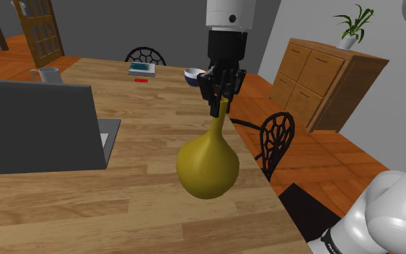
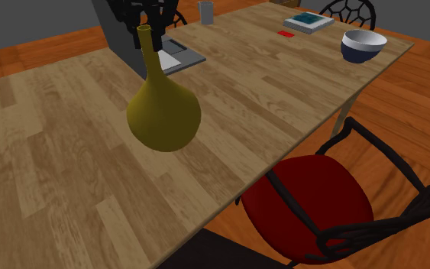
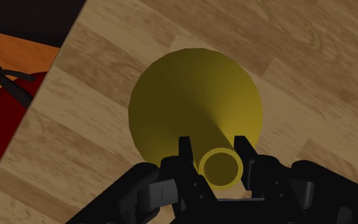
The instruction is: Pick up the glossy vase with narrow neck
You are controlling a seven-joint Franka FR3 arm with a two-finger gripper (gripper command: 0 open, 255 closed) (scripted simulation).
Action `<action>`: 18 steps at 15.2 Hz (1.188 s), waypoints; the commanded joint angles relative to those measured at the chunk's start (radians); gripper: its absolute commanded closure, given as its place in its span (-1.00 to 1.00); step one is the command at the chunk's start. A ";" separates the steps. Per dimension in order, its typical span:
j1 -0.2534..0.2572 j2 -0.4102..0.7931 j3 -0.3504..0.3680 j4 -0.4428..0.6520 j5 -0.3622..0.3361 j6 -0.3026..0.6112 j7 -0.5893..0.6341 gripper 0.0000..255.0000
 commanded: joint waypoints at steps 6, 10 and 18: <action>0.000 0.009 0.001 0.035 -0.003 -0.028 0.004 1.00; 0.001 0.033 0.005 0.115 -0.011 -0.086 0.016 1.00; 0.010 0.101 0.018 0.302 -0.035 -0.210 0.048 1.00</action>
